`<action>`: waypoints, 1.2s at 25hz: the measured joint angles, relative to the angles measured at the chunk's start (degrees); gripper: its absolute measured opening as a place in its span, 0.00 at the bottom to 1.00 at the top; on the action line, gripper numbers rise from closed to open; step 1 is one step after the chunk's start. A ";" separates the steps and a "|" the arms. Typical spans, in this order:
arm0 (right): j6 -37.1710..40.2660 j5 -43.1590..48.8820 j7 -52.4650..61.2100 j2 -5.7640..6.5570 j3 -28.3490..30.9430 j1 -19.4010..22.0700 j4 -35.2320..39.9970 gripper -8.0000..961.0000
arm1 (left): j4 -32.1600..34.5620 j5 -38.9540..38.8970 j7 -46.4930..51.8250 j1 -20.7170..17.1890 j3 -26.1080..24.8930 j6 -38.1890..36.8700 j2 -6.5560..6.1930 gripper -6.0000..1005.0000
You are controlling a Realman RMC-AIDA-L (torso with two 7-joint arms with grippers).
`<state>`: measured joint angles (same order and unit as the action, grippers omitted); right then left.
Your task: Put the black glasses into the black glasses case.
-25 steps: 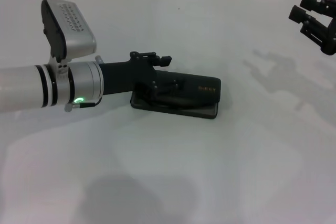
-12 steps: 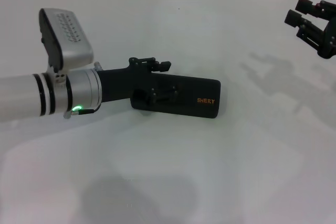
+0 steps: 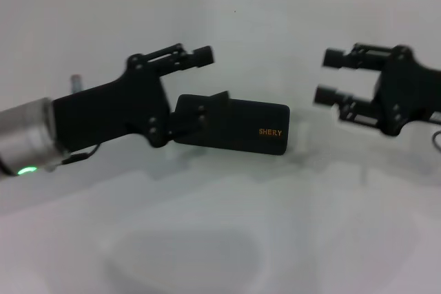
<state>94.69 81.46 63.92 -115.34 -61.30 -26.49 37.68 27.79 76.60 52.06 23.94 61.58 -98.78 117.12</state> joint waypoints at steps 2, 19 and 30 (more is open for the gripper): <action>0.48 1.33 -0.13 -0.21 -1.73 -0.64 0.00 0.54 | 0.10 -0.35 -1.20 -1.70 -1.45 -1.80 0.13 0.67; -1.44 -1.97 -9.00 -0.85 -7.16 -3.53 -7.84 0.91 | 0.68 0.84 -6.12 -11.48 -2.82 -3.56 0.47 0.78; -1.74 -3.12 -12.28 -0.84 -7.77 -3.74 -10.08 0.91 | -0.10 2.43 -8.32 -9.07 -2.65 -2.56 0.88 0.77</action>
<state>92.94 78.35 51.65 -116.18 -69.07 -30.23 27.61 27.69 79.03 43.74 14.87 58.93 -101.34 118.01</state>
